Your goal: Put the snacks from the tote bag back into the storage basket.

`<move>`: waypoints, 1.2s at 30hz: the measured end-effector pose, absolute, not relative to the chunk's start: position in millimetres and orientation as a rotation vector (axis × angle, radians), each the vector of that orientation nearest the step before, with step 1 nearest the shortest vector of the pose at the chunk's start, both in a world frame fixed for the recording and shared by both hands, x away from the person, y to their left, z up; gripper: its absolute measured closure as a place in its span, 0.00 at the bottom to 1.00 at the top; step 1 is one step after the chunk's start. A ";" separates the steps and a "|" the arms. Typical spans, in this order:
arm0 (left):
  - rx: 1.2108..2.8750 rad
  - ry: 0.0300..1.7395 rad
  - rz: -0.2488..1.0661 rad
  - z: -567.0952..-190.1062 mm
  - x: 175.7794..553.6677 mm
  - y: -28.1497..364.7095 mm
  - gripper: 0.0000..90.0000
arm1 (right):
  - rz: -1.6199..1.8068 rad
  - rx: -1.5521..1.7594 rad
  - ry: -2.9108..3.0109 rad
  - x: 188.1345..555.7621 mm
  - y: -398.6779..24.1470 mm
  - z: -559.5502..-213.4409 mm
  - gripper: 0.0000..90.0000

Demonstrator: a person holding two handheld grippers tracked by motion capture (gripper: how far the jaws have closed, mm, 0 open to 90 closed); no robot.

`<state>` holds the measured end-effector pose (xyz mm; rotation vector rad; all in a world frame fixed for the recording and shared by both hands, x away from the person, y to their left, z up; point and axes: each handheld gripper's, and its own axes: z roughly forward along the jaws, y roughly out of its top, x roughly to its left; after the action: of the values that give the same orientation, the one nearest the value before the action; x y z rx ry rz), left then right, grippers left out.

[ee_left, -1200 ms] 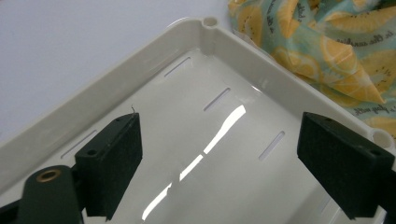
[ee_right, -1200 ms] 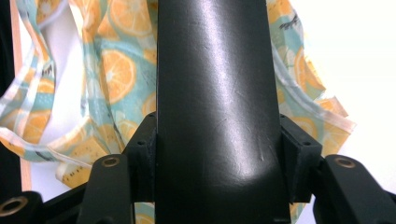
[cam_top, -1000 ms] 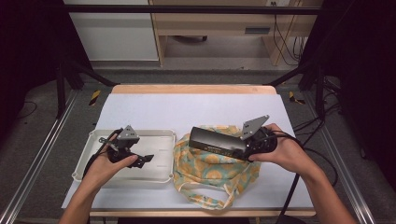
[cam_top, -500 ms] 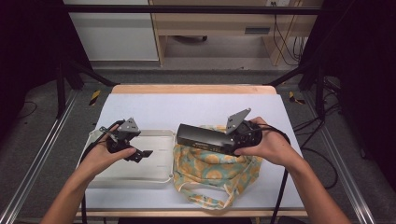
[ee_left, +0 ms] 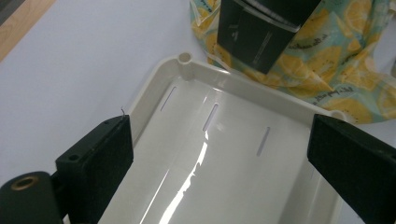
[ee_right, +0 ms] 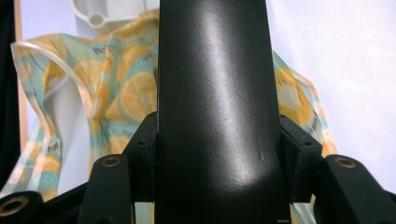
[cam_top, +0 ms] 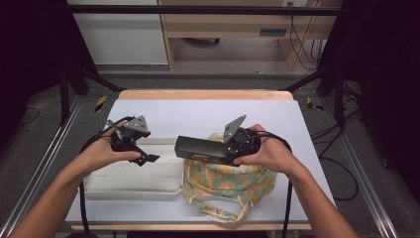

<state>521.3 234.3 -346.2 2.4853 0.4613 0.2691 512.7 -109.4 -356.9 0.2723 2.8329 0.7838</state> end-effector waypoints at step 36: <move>2.811 -0.054 0.195 -341.2 511.6 164.6 0.21 | 0.786 0.165 2.884 494.8 -69.9 -357.3 0.48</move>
<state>511.6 164.6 -341.2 2.8106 -0.0538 0.1949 494.8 -69.9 -357.3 0.1650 2.8845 0.7857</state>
